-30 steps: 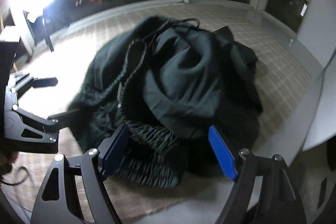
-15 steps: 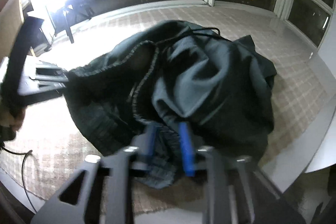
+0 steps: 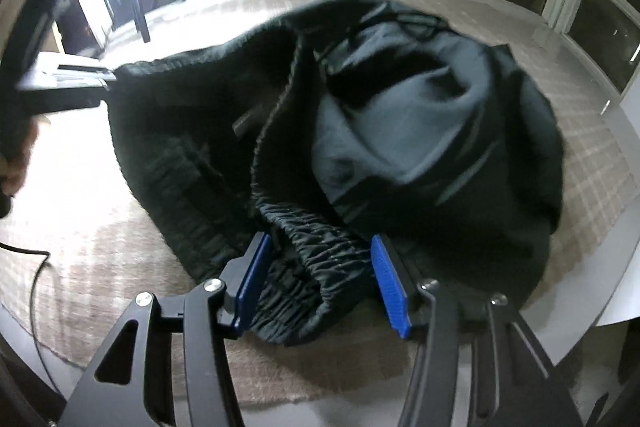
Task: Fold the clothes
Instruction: 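Lift the trousers by the waistband with both grippers and shake them out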
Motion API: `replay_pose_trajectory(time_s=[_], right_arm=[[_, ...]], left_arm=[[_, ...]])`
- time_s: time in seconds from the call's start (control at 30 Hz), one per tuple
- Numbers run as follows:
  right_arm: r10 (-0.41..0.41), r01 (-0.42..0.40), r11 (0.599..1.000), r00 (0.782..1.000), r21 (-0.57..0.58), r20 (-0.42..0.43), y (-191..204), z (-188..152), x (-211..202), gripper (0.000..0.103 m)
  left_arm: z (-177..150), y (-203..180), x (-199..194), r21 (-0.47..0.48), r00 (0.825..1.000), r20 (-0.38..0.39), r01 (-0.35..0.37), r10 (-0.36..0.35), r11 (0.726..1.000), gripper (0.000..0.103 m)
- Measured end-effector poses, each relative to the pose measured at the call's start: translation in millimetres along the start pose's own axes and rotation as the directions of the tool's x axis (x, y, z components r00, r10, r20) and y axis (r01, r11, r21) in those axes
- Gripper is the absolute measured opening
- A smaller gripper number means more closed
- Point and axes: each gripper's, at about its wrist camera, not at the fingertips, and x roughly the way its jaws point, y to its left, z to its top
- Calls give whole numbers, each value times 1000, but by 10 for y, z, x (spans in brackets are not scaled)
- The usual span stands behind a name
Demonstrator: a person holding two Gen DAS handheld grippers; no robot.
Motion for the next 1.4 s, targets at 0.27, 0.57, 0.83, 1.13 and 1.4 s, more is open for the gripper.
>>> replay_pose_trajectory(time_s=[0.27, 0.57, 0.83, 1.13, 1.4], right_arm=[[41, -54, 983, 996, 178, 76, -306, 95, -469, 10], [48, -112, 979, 938, 168, 344, 385, 264, -1732, 10], [256, -318, 944, 873, 87, 415, 1896, 311, -1875, 10], [658, -643, 736, 753, -213, 0, 4720, 342, -1025, 10], [675, -726, 625, 687, -286, -268, 5316, 268, -723, 36]], left_arm=[[190, 238, -42, 24, 999, 31, 33, -34, 999, 6], [170, 954, -1080, 0, 977, 184, 114, -112, 993, 6], [-444, 2277, -1978, -119, 962, 271, 48, -14, 992, 6], [-1991, 3951, -2324, -357, 953, 125, -217, 276, 909, 6], [-3209, 4630, -1990, -362, 885, -205, -465, 417, 808, 24]])
